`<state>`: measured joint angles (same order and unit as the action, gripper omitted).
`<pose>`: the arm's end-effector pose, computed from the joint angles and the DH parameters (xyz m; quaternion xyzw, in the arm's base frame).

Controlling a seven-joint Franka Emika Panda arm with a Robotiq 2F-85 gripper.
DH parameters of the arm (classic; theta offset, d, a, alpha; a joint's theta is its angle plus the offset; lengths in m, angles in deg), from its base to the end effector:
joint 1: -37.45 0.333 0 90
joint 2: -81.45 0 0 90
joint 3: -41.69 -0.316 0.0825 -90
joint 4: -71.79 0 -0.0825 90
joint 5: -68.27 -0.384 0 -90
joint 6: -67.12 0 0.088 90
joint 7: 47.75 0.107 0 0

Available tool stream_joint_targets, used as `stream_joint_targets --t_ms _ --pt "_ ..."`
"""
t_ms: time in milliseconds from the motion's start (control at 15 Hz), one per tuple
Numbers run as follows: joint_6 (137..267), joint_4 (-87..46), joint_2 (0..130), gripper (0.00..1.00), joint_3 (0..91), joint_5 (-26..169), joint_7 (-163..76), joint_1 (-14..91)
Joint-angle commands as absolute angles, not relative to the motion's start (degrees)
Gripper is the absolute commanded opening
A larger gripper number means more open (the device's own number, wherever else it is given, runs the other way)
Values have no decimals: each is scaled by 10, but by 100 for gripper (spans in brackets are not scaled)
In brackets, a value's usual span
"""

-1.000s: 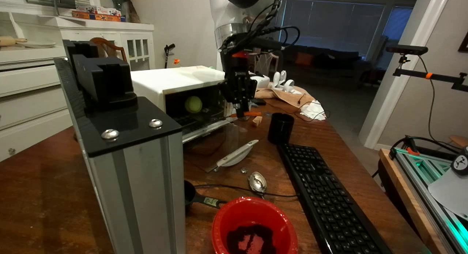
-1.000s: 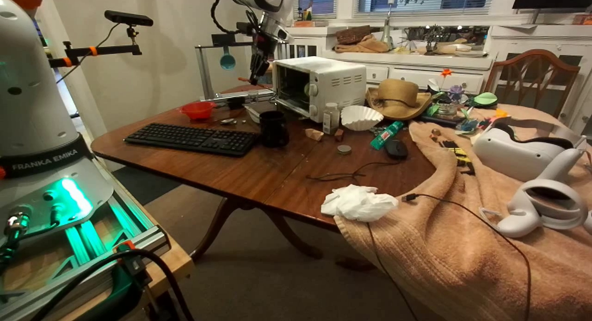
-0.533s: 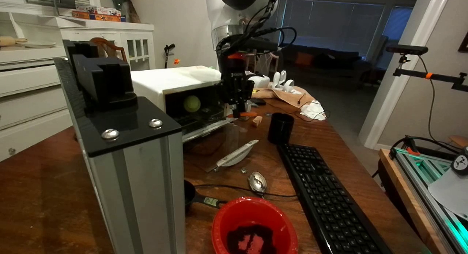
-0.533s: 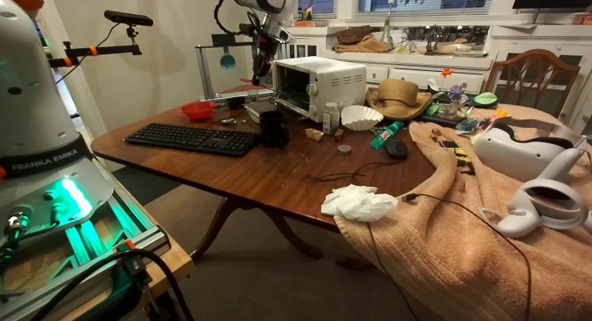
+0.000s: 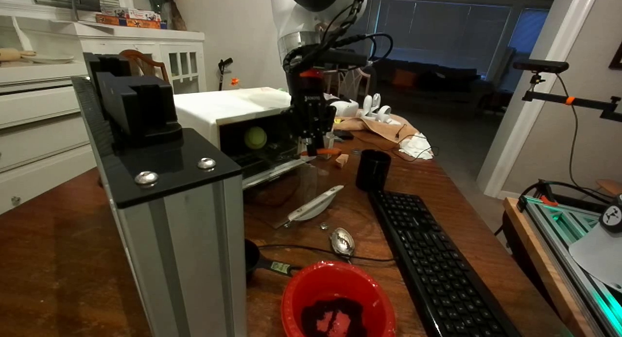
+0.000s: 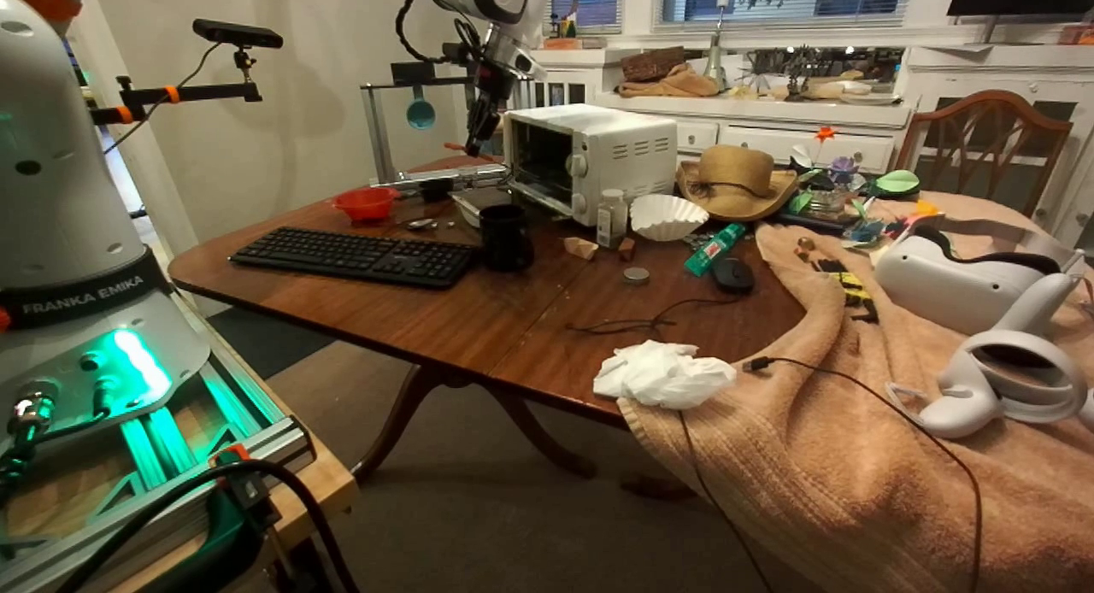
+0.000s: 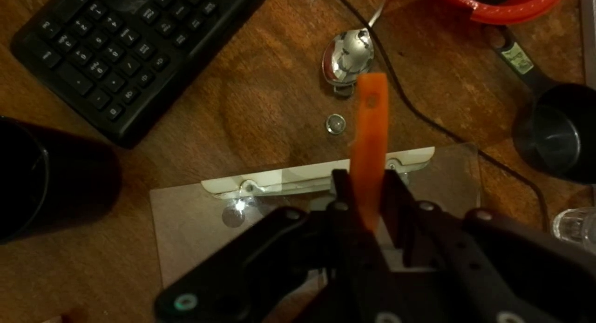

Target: Use the spatula to push the green ball further into the microwave

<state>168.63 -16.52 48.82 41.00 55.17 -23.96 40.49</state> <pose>0.6576 0.0617 0.2999 -0.9566 0.2115 0.1889 0.0666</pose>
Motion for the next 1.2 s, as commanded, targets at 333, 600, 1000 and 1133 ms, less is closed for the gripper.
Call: stream_joint_targets --t_ms 333,600,1000,1133 --pt "1772 -151 466 5 426 566 -213 423" --pt "1777 -151 460 5 429 571 -205 425" --pt "1776 -158 465 5 427 575 -207 430" --pt "1778 -159 466 5 427 576 -208 432"
